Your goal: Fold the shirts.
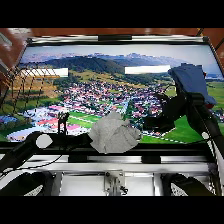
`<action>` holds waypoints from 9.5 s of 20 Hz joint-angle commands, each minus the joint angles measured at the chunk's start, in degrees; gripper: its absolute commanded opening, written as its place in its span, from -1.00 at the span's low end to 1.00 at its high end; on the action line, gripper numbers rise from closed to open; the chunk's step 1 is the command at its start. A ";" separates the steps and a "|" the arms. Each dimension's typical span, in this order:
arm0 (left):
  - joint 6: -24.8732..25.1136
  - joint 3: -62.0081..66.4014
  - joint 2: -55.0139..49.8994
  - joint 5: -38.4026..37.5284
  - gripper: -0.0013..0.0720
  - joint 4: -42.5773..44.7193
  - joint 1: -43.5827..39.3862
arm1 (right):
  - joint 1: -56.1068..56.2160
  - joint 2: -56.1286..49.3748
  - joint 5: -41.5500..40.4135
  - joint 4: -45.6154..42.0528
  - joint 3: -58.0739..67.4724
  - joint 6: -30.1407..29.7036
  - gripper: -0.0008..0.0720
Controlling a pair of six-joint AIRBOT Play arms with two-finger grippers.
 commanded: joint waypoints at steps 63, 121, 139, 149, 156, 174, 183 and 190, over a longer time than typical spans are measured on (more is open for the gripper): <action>19.87 53.75 20.35 -13.07 -0.88 25.83 5.92 | 7.91 25.75 22.18 -1.22 34.91 6.86 -0.76; 19.93 5.35 -3.69 -7.65 -0.88 -5.81 14.60 | -9.79 -27.50 7.58 3.98 18.53 -8.26 0.63; 30.21 30.51 5.97 -13.11 -0.88 12.46 14.60 | -2.58 -16.24 10.71 7.78 28.94 -20.20 -0.76; 26.97 84.19 11.15 -6.45 -0.88 21.07 14.49 | -2.49 27.63 32.09 -6.69 46.23 -12.07 -0.76; 26.91 82.62 12.48 -14.27 -0.88 27.80 14.51 | -2.49 30.64 37.05 -12.09 46.23 -8.52 -0.76; 20.90 47.39 -6.10 -1.51 -0.88 28.48 14.53 | -2.49 -16.76 48.98 -21.03 46.21 -4.66 -0.76; 12.15 47.39 -27.85 -6.67 -0.72 26.93 14.60 | -2.49 -30.91 28.04 -13.14 46.21 3.43 -0.75; 21.03 53.40 -28.37 -30.69 0.37 18.53 23.02 | -5.92 -24.46 16.52 -16.72 46.23 2.67 0.61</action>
